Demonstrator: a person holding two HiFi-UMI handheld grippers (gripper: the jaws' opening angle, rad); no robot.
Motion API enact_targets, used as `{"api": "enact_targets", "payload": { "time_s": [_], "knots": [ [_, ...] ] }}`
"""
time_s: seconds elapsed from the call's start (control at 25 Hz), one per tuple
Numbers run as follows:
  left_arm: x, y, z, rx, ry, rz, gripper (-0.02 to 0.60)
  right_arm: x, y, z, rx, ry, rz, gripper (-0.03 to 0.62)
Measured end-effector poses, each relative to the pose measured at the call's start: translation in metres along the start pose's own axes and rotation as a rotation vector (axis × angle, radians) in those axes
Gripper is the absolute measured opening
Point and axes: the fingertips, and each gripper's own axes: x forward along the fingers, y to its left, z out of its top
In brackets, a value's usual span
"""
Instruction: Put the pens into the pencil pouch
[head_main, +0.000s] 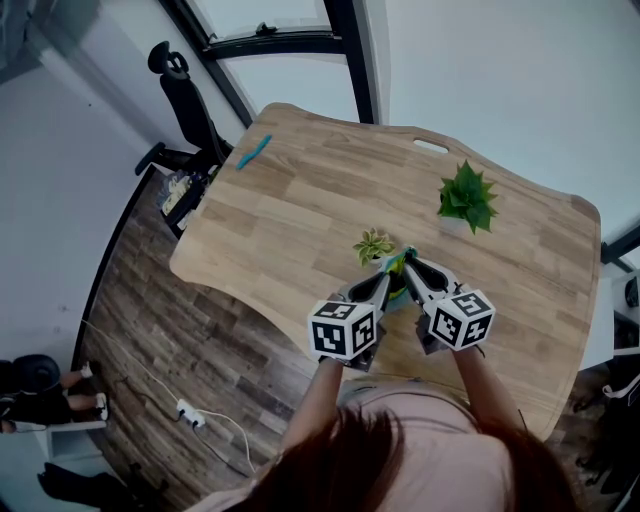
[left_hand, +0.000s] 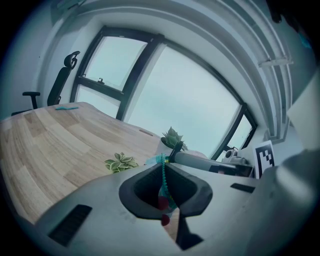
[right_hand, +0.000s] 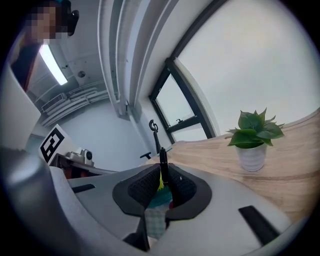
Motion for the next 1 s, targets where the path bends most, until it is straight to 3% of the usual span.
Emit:
{"api": "enact_targets", "payload": {
  "time_s": [0.32,1.0],
  "knots": [
    [0.000,-0.001,-0.001,-0.002,0.002,0.000,0.012,0.002,0.003,-0.010,-0.030,0.055,0.013,0.044],
    [0.001,-0.001,-0.001,-0.002,0.001,0.018,0.012,-0.023,-0.005,0.030,0.007,-0.042,-0.013,0.055]
  ]
}}
